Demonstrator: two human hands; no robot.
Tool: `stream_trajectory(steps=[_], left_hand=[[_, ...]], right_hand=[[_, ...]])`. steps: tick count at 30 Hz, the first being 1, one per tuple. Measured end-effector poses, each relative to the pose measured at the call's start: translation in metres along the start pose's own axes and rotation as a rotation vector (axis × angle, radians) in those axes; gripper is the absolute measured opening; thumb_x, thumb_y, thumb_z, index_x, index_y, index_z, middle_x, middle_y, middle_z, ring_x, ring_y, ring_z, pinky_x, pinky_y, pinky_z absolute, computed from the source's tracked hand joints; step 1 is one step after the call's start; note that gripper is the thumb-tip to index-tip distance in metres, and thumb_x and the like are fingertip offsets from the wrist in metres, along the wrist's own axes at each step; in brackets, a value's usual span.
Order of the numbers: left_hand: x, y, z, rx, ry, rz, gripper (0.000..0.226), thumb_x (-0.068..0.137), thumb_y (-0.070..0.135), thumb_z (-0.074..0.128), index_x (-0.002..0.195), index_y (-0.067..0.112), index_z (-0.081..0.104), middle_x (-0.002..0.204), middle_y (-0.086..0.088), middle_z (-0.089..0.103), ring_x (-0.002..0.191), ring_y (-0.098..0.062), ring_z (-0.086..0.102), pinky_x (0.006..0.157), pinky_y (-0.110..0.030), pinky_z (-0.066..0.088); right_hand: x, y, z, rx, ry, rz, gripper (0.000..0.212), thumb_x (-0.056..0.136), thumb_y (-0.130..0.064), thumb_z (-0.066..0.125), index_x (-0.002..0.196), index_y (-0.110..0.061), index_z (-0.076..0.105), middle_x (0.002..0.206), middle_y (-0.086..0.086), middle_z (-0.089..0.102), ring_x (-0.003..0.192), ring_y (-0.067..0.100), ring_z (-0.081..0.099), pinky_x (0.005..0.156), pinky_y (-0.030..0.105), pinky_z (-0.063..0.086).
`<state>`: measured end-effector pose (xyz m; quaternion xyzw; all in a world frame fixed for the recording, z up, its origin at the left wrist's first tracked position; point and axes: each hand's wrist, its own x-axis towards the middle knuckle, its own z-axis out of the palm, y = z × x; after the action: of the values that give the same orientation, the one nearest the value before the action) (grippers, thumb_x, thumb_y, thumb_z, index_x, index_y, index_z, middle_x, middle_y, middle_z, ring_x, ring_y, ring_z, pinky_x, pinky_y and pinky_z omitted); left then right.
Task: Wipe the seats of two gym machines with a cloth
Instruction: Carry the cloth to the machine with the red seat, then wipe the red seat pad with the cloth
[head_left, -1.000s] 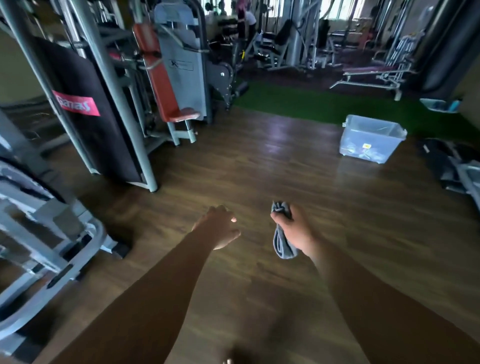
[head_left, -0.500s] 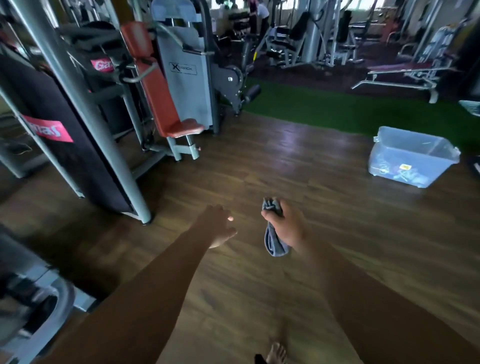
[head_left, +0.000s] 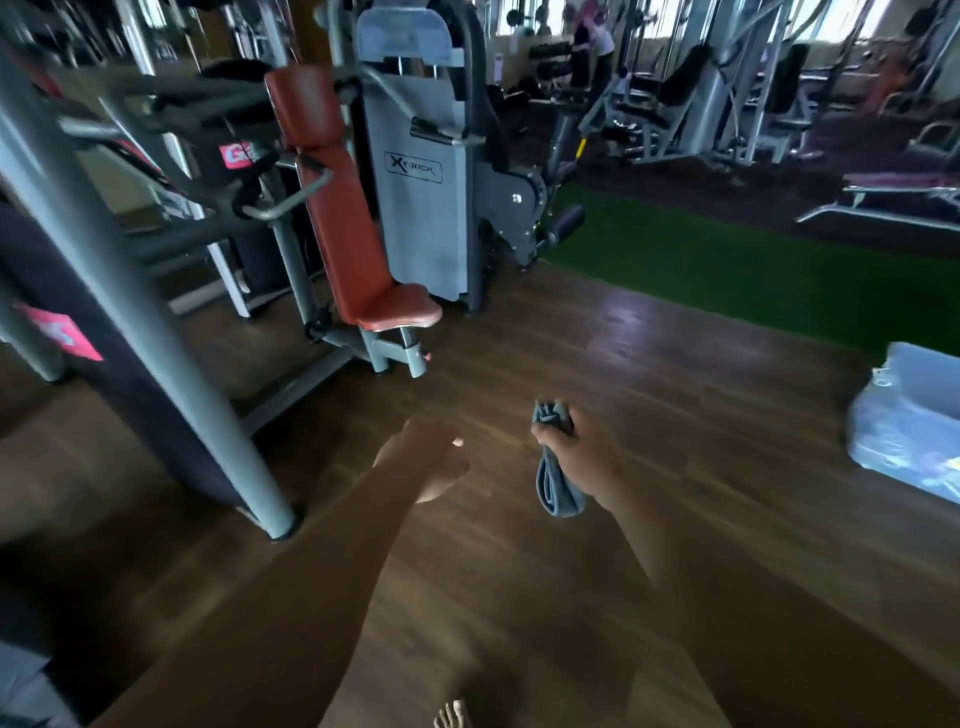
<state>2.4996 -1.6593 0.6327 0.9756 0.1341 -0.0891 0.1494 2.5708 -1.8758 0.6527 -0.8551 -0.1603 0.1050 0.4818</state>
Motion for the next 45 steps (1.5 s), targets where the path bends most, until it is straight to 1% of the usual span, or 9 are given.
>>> stream_trajectory(steps=[5,9,13,22,25,28,38,42,45], left_hand=[[0.144,-0.007,-0.046,0.034,-0.028,0.031,0.05,0.092,0.053,0.064,0.138,0.034,0.062,0.148,0.004,0.053,0.143,-0.022,0.045,0.113,-0.041,0.045],[0.256,-0.002,-0.073,0.04,-0.022,0.048,0.048,0.092,0.05,0.066,0.137,0.033,0.063,0.147,0.003,0.054,0.143,-0.022,0.044,0.114,-0.042,0.044],[0.366,0.003,-0.084,0.073,-0.031,0.024,0.05,0.096,0.049,0.062,0.142,0.029,0.061,0.149,-0.001,0.051,0.145,-0.025,0.043,0.116,-0.04,0.041],[0.546,-0.042,-0.122,-0.157,0.071,-0.263,0.043,0.09,0.051,0.061,0.13,0.036,0.066,0.14,0.002,0.055,0.132,-0.026,0.054,0.103,-0.042,0.051],[0.596,-0.084,-0.119,-0.141,0.062,-0.356,0.044,0.09,0.06,0.049,0.126,0.039,0.064,0.133,0.005,0.058,0.125,-0.025,0.057,0.094,-0.041,0.054],[0.647,-0.131,-0.113,-0.158,0.046,-0.469,0.045,0.088,0.066,0.047,0.122,0.041,0.063,0.128,0.004,0.063,0.116,-0.025,0.061,0.085,-0.04,0.056],[0.793,-0.248,-0.105,-0.397,0.046,-0.623,0.038,0.091,0.042,0.064,0.129,0.038,0.065,0.14,0.01,0.053,0.127,-0.021,0.056,0.098,-0.045,0.055],[0.834,-0.288,-0.071,-0.431,0.067,-0.693,0.039,0.093,0.039,0.058,0.131,0.041,0.061,0.14,0.016,0.053,0.133,-0.018,0.047,0.101,-0.043,0.051],[0.867,-0.323,-0.02,-0.424,0.041,-0.732,0.05,0.088,0.057,0.035,0.13,0.047,0.061,0.142,0.021,0.051,0.138,-0.018,0.045,0.108,-0.042,0.046]], right_hand=[[0.139,-0.012,-0.007,0.057,-0.045,0.089,0.008,0.1,-0.016,0.061,0.099,-0.008,0.06,0.084,0.004,0.059,0.071,0.006,0.051,0.064,0.024,0.037],[0.251,-0.008,-0.017,-0.01,-0.016,0.077,0.014,0.099,-0.016,0.062,0.087,-0.013,0.055,0.077,0.004,0.055,0.068,0.01,0.053,0.06,0.011,0.039],[0.368,0.011,-0.019,-0.046,-0.049,0.051,0.017,0.097,-0.023,0.064,0.095,-0.006,0.061,0.086,0.015,0.064,0.083,0.027,0.064,0.084,0.039,0.046],[0.632,-0.001,-0.011,-0.197,-0.28,-0.118,0.011,0.091,-0.036,0.067,0.099,-0.029,0.067,0.086,-0.01,0.068,0.084,0.012,0.065,0.078,0.029,0.045],[0.705,-0.009,0.025,-0.234,-0.336,-0.152,0.03,0.088,-0.041,0.069,0.116,-0.031,0.068,0.104,-0.008,0.074,0.099,0.014,0.069,0.093,0.034,0.052],[0.769,-0.019,0.069,-0.252,-0.422,-0.205,0.03,0.09,-0.035,0.069,0.119,-0.032,0.068,0.105,-0.012,0.072,0.1,0.011,0.068,0.092,0.03,0.05],[0.957,-0.009,0.23,-0.26,-0.617,-0.149,0.032,0.091,-0.036,0.069,0.122,-0.03,0.068,0.101,-0.011,0.072,0.096,0.009,0.067,0.083,0.024,0.046],[1.015,0.018,0.299,-0.346,-0.72,-0.153,0.044,0.082,-0.05,0.064,0.124,-0.034,0.064,0.105,-0.011,0.075,0.096,0.012,0.07,0.092,0.033,0.055],[1.054,0.047,0.352,-0.453,-0.818,-0.205,0.042,0.087,-0.05,0.064,0.126,-0.033,0.063,0.107,-0.009,0.075,0.098,0.013,0.069,0.096,0.032,0.053]])
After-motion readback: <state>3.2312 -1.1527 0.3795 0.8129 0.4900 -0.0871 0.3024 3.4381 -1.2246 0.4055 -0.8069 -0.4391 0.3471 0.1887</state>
